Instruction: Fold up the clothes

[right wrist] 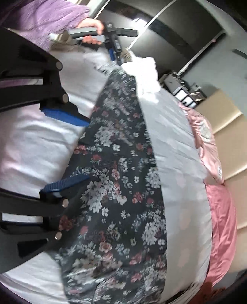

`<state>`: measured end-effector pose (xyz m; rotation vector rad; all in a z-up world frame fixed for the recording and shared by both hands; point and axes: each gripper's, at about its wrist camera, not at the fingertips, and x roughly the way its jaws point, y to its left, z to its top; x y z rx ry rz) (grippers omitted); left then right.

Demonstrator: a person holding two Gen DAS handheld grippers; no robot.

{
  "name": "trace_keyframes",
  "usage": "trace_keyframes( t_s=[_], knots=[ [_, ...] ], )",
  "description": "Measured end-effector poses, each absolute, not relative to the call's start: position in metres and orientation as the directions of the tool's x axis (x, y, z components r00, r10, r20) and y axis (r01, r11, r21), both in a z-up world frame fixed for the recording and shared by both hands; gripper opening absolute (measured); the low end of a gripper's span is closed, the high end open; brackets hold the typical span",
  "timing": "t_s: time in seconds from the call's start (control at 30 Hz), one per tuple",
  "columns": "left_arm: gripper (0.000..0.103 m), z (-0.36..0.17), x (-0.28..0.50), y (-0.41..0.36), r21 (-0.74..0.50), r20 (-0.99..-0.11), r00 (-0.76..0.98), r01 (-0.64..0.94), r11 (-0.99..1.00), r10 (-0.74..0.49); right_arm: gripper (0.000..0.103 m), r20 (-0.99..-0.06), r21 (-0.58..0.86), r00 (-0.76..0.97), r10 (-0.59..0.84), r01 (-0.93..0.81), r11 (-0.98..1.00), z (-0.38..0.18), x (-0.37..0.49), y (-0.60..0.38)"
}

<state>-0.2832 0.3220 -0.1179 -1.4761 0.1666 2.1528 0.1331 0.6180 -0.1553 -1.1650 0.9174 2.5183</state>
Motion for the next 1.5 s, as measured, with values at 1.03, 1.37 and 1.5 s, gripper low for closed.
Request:
trace_keyframes(
  t_s=[1.03,1.37,1.5],
  knots=[
    [0.008,-0.061,-0.216,0.417,-0.21,-0.737,-0.318,-0.731,-0.649,0.597,0.052,-0.728,0.362,-0.685,0.021,-0.41,-0.837,-0.167,0.116,0.614],
    [0.008,-0.122,-0.093,0.52,-0.141,-0.846,-0.133,-0.878,-0.458,0.516,0.052,-0.722,0.4,-0.692,0.029,-0.451,-0.797,-0.166,0.134,0.628],
    [0.009,-0.153,-0.077,0.52,-0.152,-0.882,-0.085,-0.88,-0.45,0.463,0.052,-0.73,0.416,-0.683,0.021,-0.468,-0.78,-0.171,0.136,0.634]
  ],
)
